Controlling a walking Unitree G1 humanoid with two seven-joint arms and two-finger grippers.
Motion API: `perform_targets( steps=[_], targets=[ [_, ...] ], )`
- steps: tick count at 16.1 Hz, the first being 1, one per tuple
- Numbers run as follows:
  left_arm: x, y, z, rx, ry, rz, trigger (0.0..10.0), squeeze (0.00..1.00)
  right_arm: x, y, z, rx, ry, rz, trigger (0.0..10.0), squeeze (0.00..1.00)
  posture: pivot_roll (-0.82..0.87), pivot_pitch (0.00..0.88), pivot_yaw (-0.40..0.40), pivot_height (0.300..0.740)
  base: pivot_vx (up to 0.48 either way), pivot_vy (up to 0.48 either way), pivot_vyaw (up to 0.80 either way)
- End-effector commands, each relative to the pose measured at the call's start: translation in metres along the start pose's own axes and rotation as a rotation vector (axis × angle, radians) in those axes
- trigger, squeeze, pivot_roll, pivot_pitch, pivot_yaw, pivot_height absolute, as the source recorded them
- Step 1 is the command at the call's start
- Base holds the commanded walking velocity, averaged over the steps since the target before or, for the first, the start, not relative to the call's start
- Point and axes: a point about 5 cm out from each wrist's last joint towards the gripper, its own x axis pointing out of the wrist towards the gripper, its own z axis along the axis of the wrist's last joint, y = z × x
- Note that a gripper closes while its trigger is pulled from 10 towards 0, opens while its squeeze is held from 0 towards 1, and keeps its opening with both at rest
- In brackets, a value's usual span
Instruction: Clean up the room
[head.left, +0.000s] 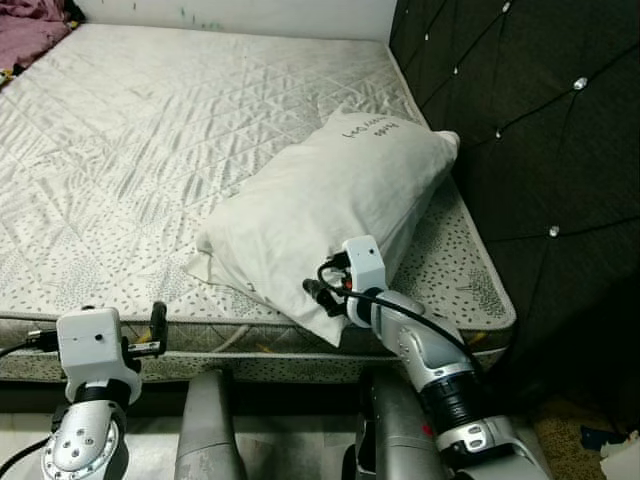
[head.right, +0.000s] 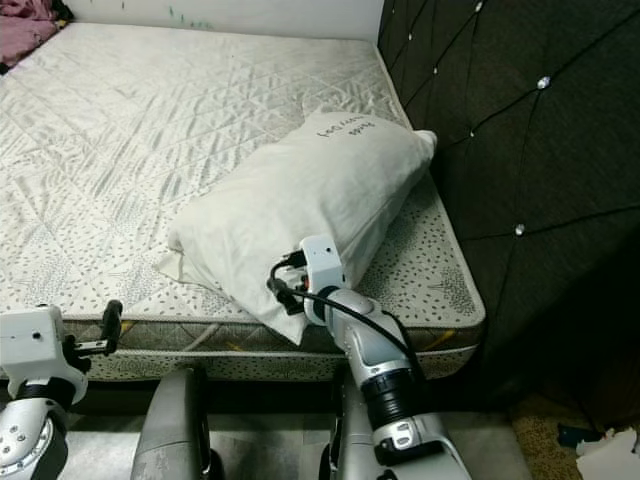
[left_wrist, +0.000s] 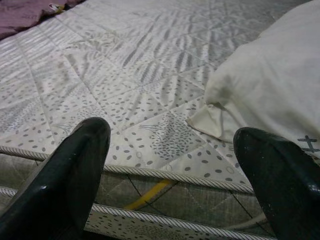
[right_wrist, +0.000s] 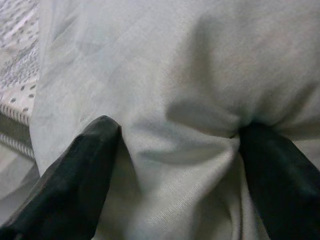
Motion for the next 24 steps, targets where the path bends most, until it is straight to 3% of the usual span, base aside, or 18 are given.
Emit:
perform_targets(
  steps=[1, 2, 6, 13, 16, 19, 24],
  targets=[
    [0.0, -0.003, 0.003, -0.009, -0.007, -0.012, 10.0, 0.0, 0.002, -0.002, 0.007, 0.005, -0.028, -0.023, 6.0, 0.0, 0.1, 0.017, -0.047, 0.542, 0.0, 0.0, 0.0],
    [0.0, -0.004, 0.004, -0.011, -0.006, -0.016, 10.0, 0.0, 0.004, 0.001, 0.007, 0.023, -0.03, -0.023, 0.0, 0.0, 0.1, 0.023, -0.045, 0.542, 0.0, 0.0, 0.0],
    [0.003, -0.006, 0.006, -0.016, -0.009, -0.018, 10.0, 0.0, 0.011, 0.004, 0.002, 0.127, 0.029, -0.066, 0.0, 0.0, 0.1, 0.026, -0.048, 0.542, 0.0, 0.0, 0.0],
    [0.008, -0.008, 0.005, -0.017, -0.011, -0.022, 10.0, 0.0, 0.014, 0.003, -0.001, 0.142, 0.033, -0.08, 0.0, 0.0, 0.09, 0.005, -0.043, 0.542, 0.0, 0.0, 0.0],
    [0.014, -0.01, 0.007, -0.021, -0.026, -0.028, 10.0, 0.0, 0.015, -0.003, 0.005, 0.08, 0.004, -0.073, 0.0, 0.0, 0.09, 0.0, -0.049, 0.542, 0.0, 0.0, 0.0],
    [0.016, -0.013, 0.006, -0.026, -0.028, -0.035, 10.0, 0.0, 0.017, -0.022, 0.016, 0.07, -0.026, -0.121, 0.0, 0.0, 0.08, 0.0, -0.049, 0.542, 0.0, 0.0, 0.0],
    [0.023, -0.017, 0.012, -0.053, -0.081, -0.022, 10.0, 0.0, 0.018, -0.032, 0.021, 0.024, -0.039, -0.129, 0.0, 0.0, 0.06, 0.0, -0.058, 0.542, 0.0, 0.0, 0.0]
  ],
)
